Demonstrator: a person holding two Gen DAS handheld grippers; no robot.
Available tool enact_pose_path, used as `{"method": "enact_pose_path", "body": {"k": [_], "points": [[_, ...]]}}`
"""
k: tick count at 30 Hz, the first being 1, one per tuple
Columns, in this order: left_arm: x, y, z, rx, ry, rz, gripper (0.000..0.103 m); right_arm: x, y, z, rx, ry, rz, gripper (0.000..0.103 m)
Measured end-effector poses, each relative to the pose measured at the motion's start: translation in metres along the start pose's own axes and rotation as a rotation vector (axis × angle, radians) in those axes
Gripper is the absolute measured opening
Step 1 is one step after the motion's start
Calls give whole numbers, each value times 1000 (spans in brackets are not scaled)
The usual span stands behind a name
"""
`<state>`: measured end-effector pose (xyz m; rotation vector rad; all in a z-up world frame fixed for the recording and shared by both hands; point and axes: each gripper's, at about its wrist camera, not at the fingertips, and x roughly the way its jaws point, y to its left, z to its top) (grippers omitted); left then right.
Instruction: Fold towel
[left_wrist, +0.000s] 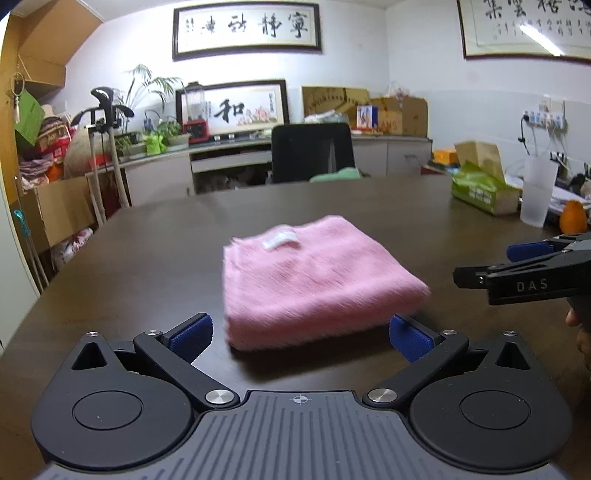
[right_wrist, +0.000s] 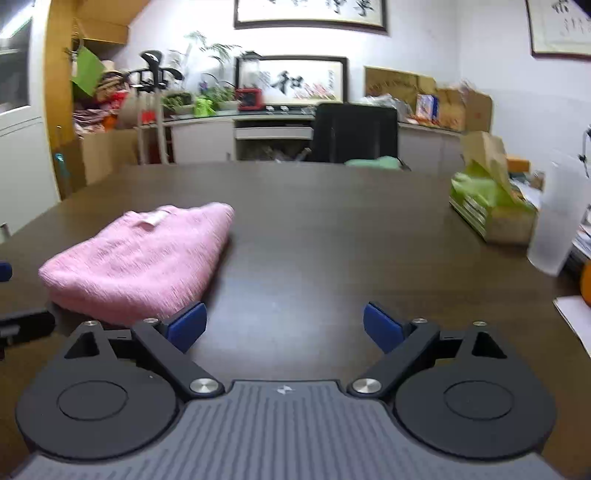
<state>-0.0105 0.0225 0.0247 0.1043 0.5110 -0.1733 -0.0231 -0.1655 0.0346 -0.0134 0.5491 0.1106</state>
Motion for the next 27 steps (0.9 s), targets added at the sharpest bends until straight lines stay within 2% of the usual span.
{"method": "enact_pose_path", "body": {"k": [4,10,20,27], "points": [[8,-5,-4,-30,53,28,103,-6,-1,-8,3,19,-36,99],[9,2,-6,-91,91,72,103,-8,-10,-13,32,64,-59,102],[16,5,-9,-193,168,126,103,-3,-17,-17,65,134,-52,102],[14,1,-9,-204,179,160,103,-2,-16,-19,63,158,-42,103]]}}
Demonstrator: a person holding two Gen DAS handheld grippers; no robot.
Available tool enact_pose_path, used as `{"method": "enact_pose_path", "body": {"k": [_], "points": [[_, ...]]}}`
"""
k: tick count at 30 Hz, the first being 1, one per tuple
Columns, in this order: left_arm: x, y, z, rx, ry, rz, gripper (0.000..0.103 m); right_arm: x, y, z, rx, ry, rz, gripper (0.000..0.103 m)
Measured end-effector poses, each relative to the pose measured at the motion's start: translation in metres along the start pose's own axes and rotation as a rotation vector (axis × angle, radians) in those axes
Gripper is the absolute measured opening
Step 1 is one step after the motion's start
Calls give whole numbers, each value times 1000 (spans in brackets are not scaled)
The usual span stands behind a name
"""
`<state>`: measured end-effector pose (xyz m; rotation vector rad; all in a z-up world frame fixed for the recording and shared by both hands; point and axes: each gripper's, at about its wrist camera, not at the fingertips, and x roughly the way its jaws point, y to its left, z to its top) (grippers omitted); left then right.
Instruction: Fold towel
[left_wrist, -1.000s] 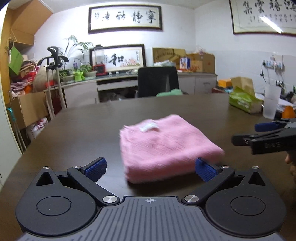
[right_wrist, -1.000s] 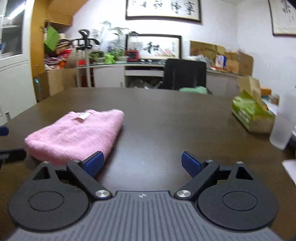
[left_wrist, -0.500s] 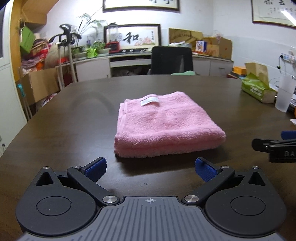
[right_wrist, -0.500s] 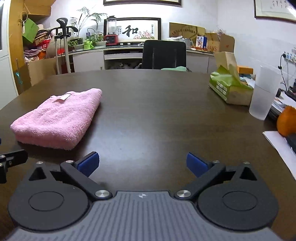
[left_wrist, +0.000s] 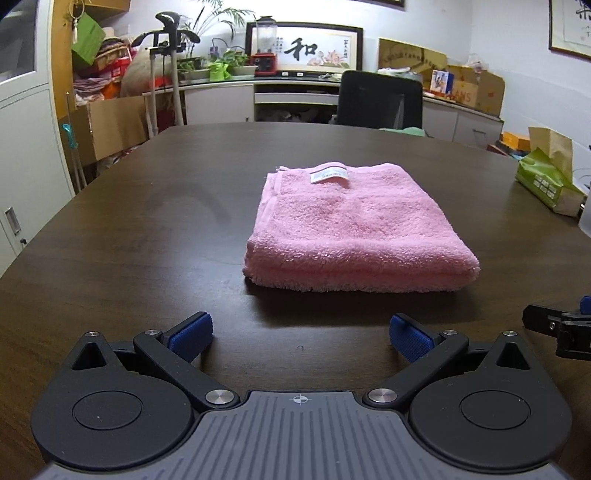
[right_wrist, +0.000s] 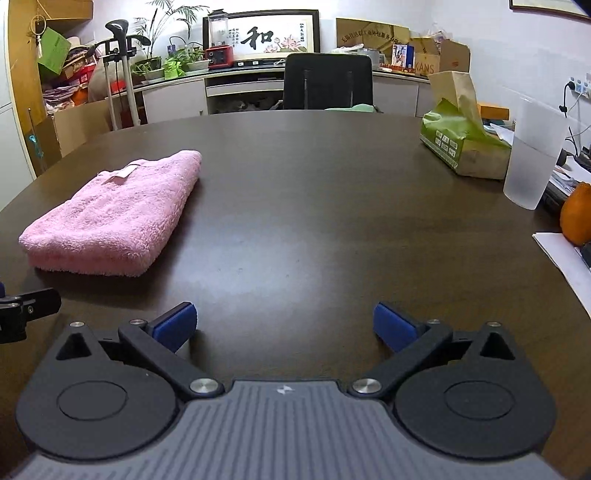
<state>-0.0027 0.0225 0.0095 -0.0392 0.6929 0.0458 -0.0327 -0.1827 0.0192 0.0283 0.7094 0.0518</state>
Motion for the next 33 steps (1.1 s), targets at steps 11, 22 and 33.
{"method": "enact_pose_path", "body": {"k": [11,22,33], "points": [[1,-16,-1,26,15,27,103,1,3,0,-23,10,-12,103],[1,-12,0,26,15,24,103,5,5,3,-17,10,-14,103],[1,-10,0,23,14,16,103,9,12,3,-18,9,-18,103]]}}
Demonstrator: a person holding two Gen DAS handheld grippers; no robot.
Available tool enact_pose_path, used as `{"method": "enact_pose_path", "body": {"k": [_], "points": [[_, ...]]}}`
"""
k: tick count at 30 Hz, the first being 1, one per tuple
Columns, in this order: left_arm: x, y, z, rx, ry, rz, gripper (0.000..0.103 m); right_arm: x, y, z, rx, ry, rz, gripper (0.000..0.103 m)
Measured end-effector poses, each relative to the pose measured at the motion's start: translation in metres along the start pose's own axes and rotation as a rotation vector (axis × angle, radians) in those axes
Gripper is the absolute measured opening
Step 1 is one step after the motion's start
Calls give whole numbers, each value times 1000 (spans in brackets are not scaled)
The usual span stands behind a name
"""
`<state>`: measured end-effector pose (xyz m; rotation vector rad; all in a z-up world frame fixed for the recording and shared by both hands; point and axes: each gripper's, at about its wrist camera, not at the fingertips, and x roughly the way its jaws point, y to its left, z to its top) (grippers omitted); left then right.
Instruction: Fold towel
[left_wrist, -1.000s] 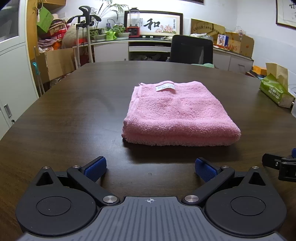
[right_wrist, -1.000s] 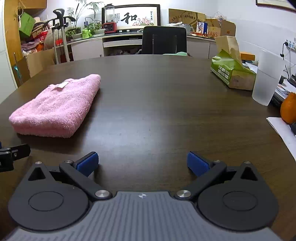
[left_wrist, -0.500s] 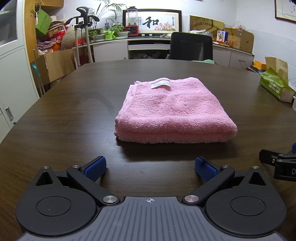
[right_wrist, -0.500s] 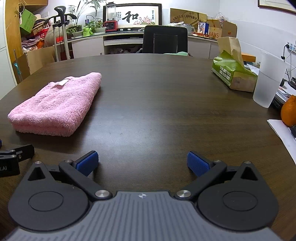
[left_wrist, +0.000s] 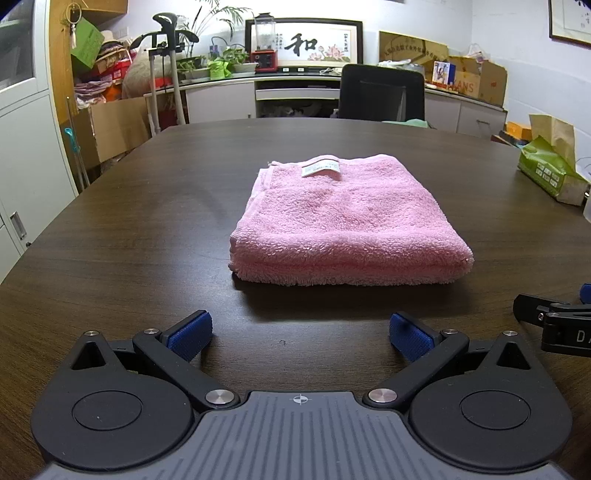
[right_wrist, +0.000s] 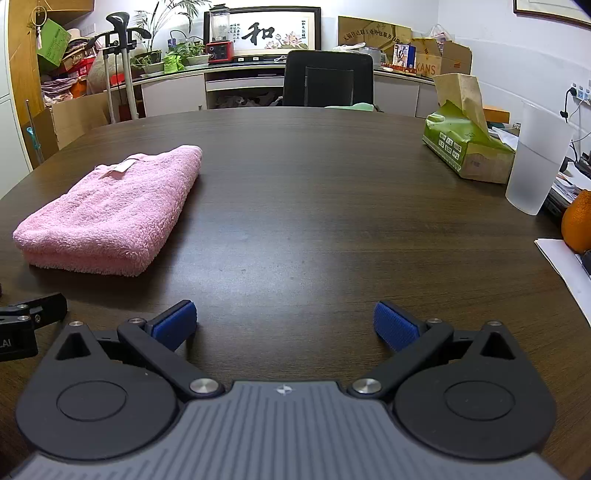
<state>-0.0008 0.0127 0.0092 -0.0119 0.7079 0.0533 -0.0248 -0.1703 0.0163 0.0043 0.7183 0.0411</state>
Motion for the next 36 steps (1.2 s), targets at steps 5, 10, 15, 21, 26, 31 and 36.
{"method": "enact_pose_path", "body": {"k": [5,10,15,21,26,31,36], "points": [[0,0,0,19,1,-10,103,0,-2,0,0,0,1,103],[1,1,0,24,2,-17,103,0,-3,0,0,0,1,103],[2,0,0,23,1,-17,103,0,-3,0,0,0,1,103],[2,0,0,23,1,-18,103,0,-3,0,0,0,1,103],[1,0,0,22,1,-19,103,0,-4,0,0,0,2,103],[1,0,0,20,0,-20,103,0,-4,0,0,0,2,103],[0,1,0,14,-2,-26,103,0,-3,0,0,0,2,103]]}}
